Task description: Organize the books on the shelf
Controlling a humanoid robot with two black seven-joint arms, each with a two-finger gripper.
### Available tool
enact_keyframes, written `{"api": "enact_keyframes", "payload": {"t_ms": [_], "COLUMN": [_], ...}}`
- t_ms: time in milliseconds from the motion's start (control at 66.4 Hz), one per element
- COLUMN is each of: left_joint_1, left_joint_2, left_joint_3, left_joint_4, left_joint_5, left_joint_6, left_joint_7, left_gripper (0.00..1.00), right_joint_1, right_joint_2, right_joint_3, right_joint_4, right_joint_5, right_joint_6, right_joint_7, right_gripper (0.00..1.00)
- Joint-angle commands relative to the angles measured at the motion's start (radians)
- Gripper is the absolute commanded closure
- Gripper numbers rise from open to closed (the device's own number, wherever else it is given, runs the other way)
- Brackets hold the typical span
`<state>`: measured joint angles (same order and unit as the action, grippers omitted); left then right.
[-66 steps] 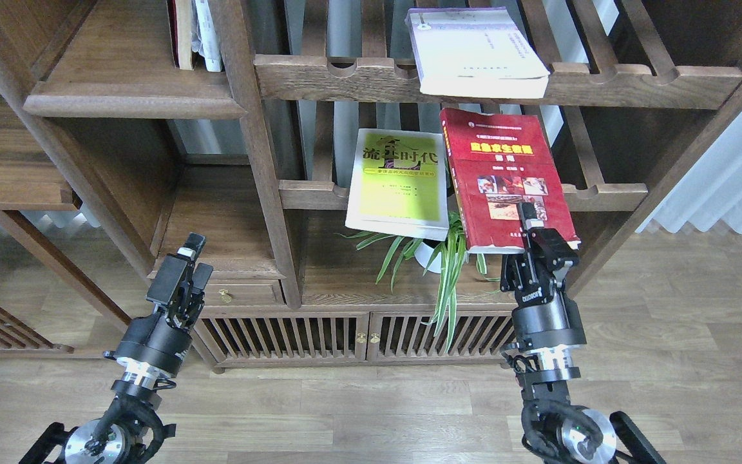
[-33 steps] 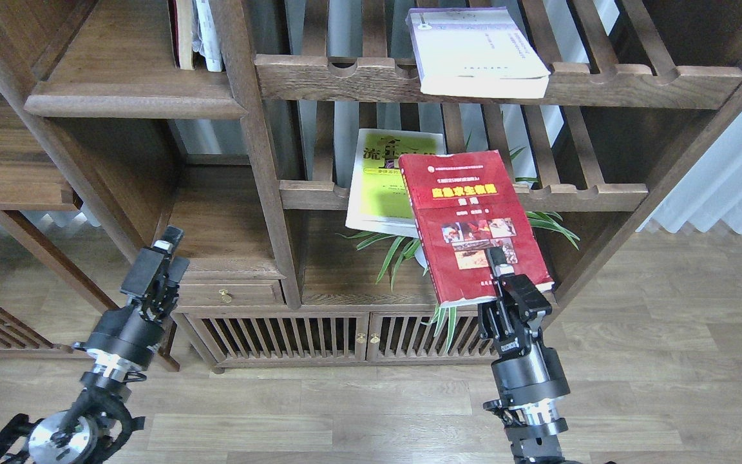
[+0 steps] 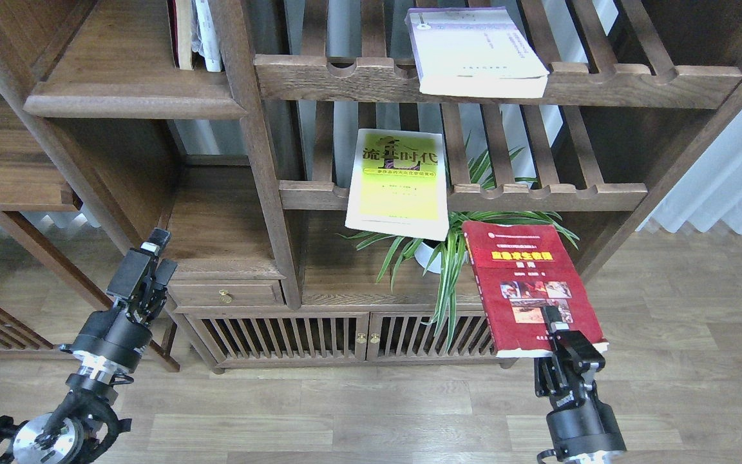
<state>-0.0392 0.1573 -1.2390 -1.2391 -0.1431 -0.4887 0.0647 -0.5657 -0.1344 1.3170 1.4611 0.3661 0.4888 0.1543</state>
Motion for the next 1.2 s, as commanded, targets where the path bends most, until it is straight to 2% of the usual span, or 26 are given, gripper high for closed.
{"api": "enact_keyframes", "payload": {"t_ms": [0,151,256,407,587,753,798,934,1009,1084,1190], "left_joint_1": [0.009,-0.005,-0.007,0.013,0.021,0.012,0.001,-0.047,-0.054,-0.071,-0.111], "left_joint_2": [-0.013,-0.018,0.024,0.053,0.123,0.214,0.240,0.352,0.380,0.386,0.375], "left_joint_3": [0.013,0.050,0.065,0.107,0.256,0.317,0.319,0.331,0.348,0.348,0.332], "left_joint_4": [0.029,0.124,0.171,0.182,0.187,0.170,0.168,0.170,0.170,0.168,0.156], "left_joint_5": [-0.003,-0.001,0.005,-0.001,0.007,0.011,0.010,0.004,0.007,0.011,-0.021], "left_joint_6": [0.000,0.000,0.000,0.000,0.000,0.000,0.000,0.000,0.000,0.000,0.000], "left_joint_7": [0.000,0.004,0.009,0.009,0.010,0.018,0.053,0.285,0.360,0.382,0.374], "left_gripper": [0.00,0.00,0.00,0.00,0.00,0.00,0.00,0.00,0.00,0.00,0.00], "right_joint_1": [-0.033,-0.048,-0.048,-0.043,-0.034,0.004,0.021,0.090,0.115,0.130,0.183], "right_joint_2": [-0.027,-0.028,-0.022,-0.018,-0.016,-0.027,-0.028,-0.025,-0.022,-0.024,-0.031], "right_joint_3": [-0.016,-0.074,-0.123,-0.171,-0.254,-0.269,-0.280,-0.334,-0.344,-0.354,-0.393], "right_joint_4": [-0.038,-0.050,-0.076,-0.097,-0.116,-0.120,-0.120,-0.125,-0.125,-0.125,-0.125], "right_joint_5": [0.007,-0.004,-0.021,-0.070,-0.139,-0.182,-0.193,-0.220,-0.234,-0.242,-0.256], "right_joint_6": [0.000,0.000,0.000,0.000,0.000,0.000,0.000,0.000,0.000,0.000,0.000], "right_joint_7": [-0.006,-0.009,-0.045,-0.062,-0.067,-0.116,-0.121,-0.122,-0.122,-0.122,-0.122], "right_gripper": [0.97,0.97,0.96,0.96,0.96,0.96,0.96,0.96,0.96,0.96,0.96]}}
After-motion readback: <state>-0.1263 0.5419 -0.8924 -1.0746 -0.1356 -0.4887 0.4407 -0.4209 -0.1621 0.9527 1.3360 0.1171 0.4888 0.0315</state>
